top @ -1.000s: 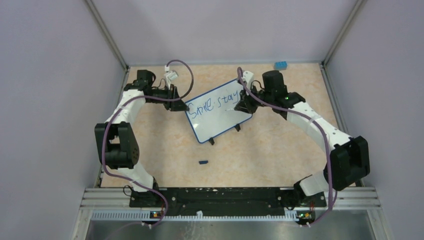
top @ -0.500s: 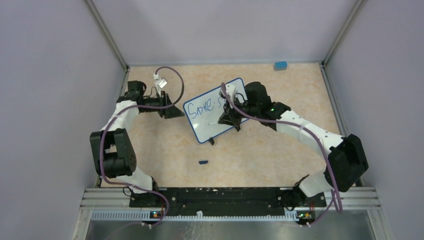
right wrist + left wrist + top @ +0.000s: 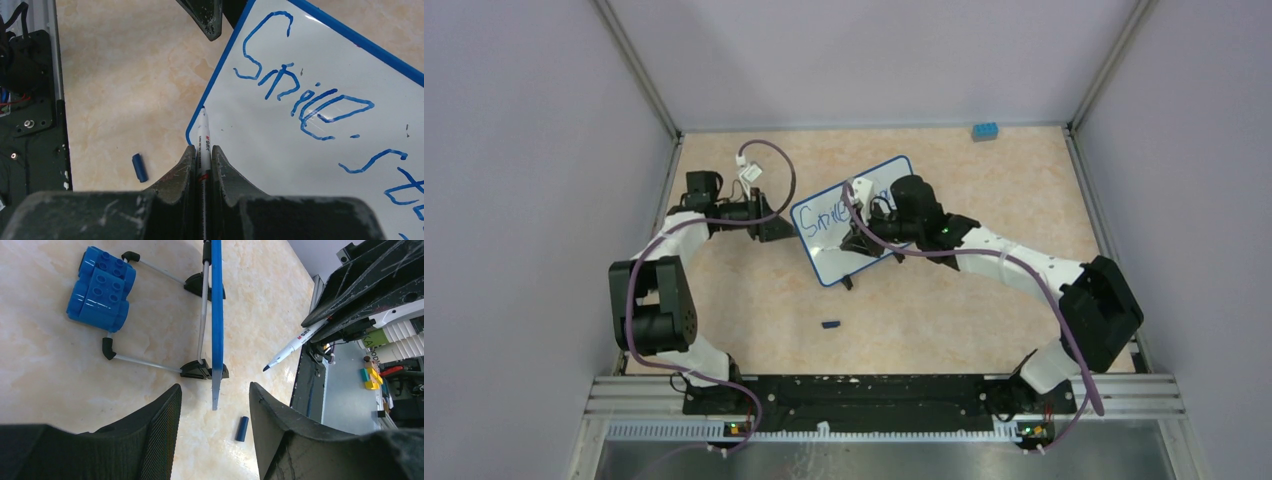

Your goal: Write a sentence on the whiteboard

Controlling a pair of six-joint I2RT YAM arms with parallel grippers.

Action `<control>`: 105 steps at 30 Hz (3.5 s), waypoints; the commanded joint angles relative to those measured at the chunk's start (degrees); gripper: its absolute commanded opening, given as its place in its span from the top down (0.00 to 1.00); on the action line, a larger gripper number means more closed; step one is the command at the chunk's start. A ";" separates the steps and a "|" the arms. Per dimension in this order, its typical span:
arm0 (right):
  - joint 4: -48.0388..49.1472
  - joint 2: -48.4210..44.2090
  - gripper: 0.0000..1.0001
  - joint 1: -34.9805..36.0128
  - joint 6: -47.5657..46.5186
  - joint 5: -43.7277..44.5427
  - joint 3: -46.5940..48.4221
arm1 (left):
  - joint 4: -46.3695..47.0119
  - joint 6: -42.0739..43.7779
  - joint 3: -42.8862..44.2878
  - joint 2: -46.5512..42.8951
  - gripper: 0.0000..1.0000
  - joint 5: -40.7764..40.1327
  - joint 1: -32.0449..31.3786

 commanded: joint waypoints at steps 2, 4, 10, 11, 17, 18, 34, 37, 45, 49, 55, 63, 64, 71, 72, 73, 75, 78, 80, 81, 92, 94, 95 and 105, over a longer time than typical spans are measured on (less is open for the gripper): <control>4.25 -0.66 1.00 0.59 -2.87 1.93 -1.16 | 3.78 -1.48 -0.42 -1.68 0.43 1.81 -0.99; 3.89 -1.07 1.00 0.51 -4.07 2.82 -1.91 | 4.36 -2.37 0.10 -1.57 0.43 0.65 -1.56; 3.47 -1.84 1.00 0.43 -6.94 5.99 -3.15 | 1.84 -2.40 3.33 0.83 0.56 -1.58 -4.32; 4.07 -1.93 1.00 0.42 -7.47 6.82 -3.41 | 1.00 -2.11 3.72 1.25 0.60 -1.72 -4.59; 6.02 -1.12 1.00 0.32 -9.04 6.19 -3.46 | -0.64 -3.28 5.39 3.22 0.83 -3.11 -4.62; 6.30 -1.06 1.00 0.27 -9.05 5.66 -3.41 | -0.59 -3.65 5.56 3.42 0.86 -3.52 -4.62; 6.48 0.34 1.00 0.29 -10.98 3.21 -3.13 | -4.91 -0.63 8.66 7.39 1.00 -5.38 -4.81; 6.57 0.47 1.00 0.29 -11.34 3.52 -3.10 | -5.11 -0.41 8.93 7.70 1.00 -5.49 -4.89; 9.62 1.18 1.00 0.46 -10.11 6.70 -3.91 | -5.55 0.03 9.28 7.63 1.00 -5.75 -5.40; 8.75 2.28 1.00 0.98 -10.29 7.66 -2.46 | -5.81 0.27 9.44 7.57 1.00 -6.08 -5.75; 8.13 3.75 1.00 1.76 -10.72 8.12 -1.08 | -6.34 0.66 9.78 7.47 1.00 -6.35 -5.87; 7.84 5.12 1.00 1.86 -10.57 8.27 0.28 | -6.40 0.93 9.85 7.64 1.00 -6.35 -5.87; 7.65 5.31 1.00 1.84 -10.74 8.45 0.32 | -6.48 1.01 9.97 7.63 1.00 -6.31 -5.87; 7.29 5.37 1.00 1.88 -11.46 9.26 -1.53 | -6.74 1.35 10.15 7.72 1.00 -6.45 -5.87; 7.14 5.21 1.00 1.85 -11.50 9.20 -1.89 | -6.86 1.45 10.12 7.76 1.00 -6.42 -5.87; 7.02 5.08 1.00 1.85 -11.59 9.14 -2.30 | -6.85 1.43 10.14 7.80 1.00 -6.42 -5.87; 6.73 4.72 1.00 1.84 -11.73 9.01 -3.00 | -6.99 1.60 10.23 7.81 1.00 -6.48 -5.87; 6.08 4.31 1.00 1.86 -12.01 8.83 -4.07 | -6.98 1.72 10.23 7.81 1.00 -6.53 -5.87; 5.98 3.95 1.00 1.83 -12.11 8.62 -4.88 | -7.05 1.85 10.15 7.82 1.00 -6.50 -5.87; 5.94 3.77 1.00 1.85 -12.08 8.45 -5.29 | -7.12 1.96 10.23 7.81 1.00 -6.55 -5.87; 5.49 3.20 1.00 3.20 -12.75 8.26 -7.50 | -7.27 2.16 10.10 7.65 1.00 -6.46 -5.87; 5.57 3.20 1.00 3.15 -12.66 8.57 -6.78 | -7.31 2.16 10.07 7.64 1.00 -6.45 -5.87; 5.62 3.27 1.00 3.19 -12.61 8.94 -6.50 | -7.32 2.16 10.00 7.66 1.00 -6.39 -5.87; 6.50 3.77 1.00 2.85 -11.33 10.10 -4.04 | -7.32 2.34 9.93 7.50 1.00 -6.46 -5.82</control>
